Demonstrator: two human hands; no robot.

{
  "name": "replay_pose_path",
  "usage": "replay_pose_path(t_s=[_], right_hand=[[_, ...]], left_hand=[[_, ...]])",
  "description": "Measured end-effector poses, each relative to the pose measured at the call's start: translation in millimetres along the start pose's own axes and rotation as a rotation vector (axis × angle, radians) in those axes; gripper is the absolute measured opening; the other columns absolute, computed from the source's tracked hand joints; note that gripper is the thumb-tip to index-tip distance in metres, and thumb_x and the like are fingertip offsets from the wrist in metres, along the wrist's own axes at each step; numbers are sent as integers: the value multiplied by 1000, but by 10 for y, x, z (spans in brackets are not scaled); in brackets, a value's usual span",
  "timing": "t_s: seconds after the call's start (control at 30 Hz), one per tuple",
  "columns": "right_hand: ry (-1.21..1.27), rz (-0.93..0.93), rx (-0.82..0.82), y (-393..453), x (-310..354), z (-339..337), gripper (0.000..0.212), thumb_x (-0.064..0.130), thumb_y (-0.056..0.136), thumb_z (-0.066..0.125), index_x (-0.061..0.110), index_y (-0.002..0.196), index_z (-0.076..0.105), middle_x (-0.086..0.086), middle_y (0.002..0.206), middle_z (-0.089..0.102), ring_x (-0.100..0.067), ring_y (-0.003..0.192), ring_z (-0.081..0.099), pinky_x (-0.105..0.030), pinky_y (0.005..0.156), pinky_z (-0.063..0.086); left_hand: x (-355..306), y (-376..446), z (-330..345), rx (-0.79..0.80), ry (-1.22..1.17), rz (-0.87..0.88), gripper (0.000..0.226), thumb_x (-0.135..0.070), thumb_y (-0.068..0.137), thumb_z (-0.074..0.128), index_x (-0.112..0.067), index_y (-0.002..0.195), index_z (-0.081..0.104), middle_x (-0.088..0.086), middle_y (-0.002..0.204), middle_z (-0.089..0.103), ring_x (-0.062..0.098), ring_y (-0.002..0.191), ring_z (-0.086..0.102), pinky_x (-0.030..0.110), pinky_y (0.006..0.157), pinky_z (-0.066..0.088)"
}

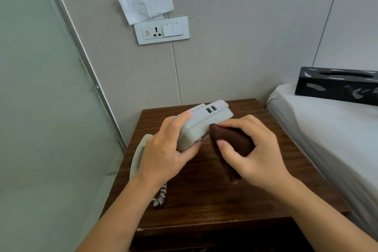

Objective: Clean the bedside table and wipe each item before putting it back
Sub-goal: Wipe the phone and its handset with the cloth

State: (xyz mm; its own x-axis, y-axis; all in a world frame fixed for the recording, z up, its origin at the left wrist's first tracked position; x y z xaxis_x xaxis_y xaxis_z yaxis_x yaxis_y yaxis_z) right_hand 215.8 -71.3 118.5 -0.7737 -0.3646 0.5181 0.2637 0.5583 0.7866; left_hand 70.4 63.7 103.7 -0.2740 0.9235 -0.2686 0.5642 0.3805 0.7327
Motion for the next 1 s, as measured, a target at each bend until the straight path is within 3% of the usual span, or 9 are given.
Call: replay_pose_path(t_s=[0.1, 0.33, 0.4, 0.5, 0.6, 0.67, 0.77, 0.9, 1.0], right_hand=[[-49, 39, -48, 35, -55, -145, 33, 20, 84, 78, 17, 116, 73, 5, 105, 68, -14, 99, 66, -28, 82, 53], [-216, 13, 29, 193, 129, -166, 32, 36, 90, 74, 28, 121, 75, 7, 98, 58, -15, 95, 57, -37, 77, 52], [-262, -50, 96, 159, 305, 13, 35, 40, 91, 71, 27, 123, 74, 5, 96, 54, -14, 91, 56, -35, 73, 52], [-268, -107, 153, 34, 455, 203, 36, 41, 90, 67, 26, 121, 75, 3, 95, 53, -14, 86, 55, -34, 68, 52], [-315, 0, 76, 137, 122, 38, 28, 38, 89, 70, 28, 115, 76, 5, 93, 55, -13, 85, 59, -40, 72, 56], [-359, 118, 8, 216, -148, -125, 24, 33, 89, 74, 28, 113, 77, 7, 94, 57, -12, 86, 60, -44, 77, 57], [-332, 41, 6, 118, 41, -54, 26, 31, 89, 74, 21, 114, 77, 4, 93, 56, -14, 84, 59, -38, 73, 54], [-244, -144, 122, -121, 422, 213, 30, 29, 87, 76, 17, 114, 77, -1, 92, 55, -18, 81, 57, -29, 69, 50], [-330, 7, -7, 89, -21, -85, 27, 29, 88, 74, 20, 114, 78, 1, 92, 57, -17, 84, 60, -38, 73, 55]], left_hand=[[-6, -26, 77, 46, -168, -74, 73, -43, 84, 80, -34, 145, 39, -18, 136, 53, -11, 115, 52, 6, 90, 44], [-119, -102, 184, 140, -190, -63, 85, -42, 78, 86, -50, 141, 30, -41, 123, 46, -14, 106, 55, 6, 82, 47], [-140, -123, 214, 161, -218, -47, 84, -45, 77, 83, -49, 142, 28, -41, 117, 49, -18, 105, 55, 6, 83, 47], [-114, -189, 218, 170, -245, -21, 82, -45, 76, 79, -46, 142, 29, -34, 116, 53, -8, 106, 60, 12, 84, 51], [-87, -233, 227, 176, -194, -24, 94, -32, 72, 91, -49, 141, 29, -37, 123, 51, -2, 111, 60, 25, 87, 57], [-119, -226, 234, 166, -150, -7, 97, -29, 70, 94, -48, 140, 30, -28, 126, 51, 2, 111, 59, 28, 85, 58], [-115, -192, 235, 159, -166, -8, 93, -27, 70, 95, -42, 140, 36, -24, 124, 53, -3, 111, 58, 22, 84, 57], [-42, -232, 205, 152, -244, -58, 90, -24, 69, 95, -39, 140, 40, -40, 121, 51, -22, 112, 53, 6, 89, 48], [-97, -224, 166, 102, -177, -41, 92, -26, 67, 97, -36, 139, 42, -35, 122, 50, -19, 109, 52, 1, 84, 44]])
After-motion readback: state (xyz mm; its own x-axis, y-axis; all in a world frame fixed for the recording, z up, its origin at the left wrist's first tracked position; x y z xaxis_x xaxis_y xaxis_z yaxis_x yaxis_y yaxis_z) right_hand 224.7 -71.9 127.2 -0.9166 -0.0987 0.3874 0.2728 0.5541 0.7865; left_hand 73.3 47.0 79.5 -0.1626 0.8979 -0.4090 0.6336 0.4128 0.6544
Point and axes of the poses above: each hand's wrist, its own y-axis towards the middle knuckle, its own z-axis out of the palm, x = y × z, the point moved 10 cm from there along y, towards the middle knuckle
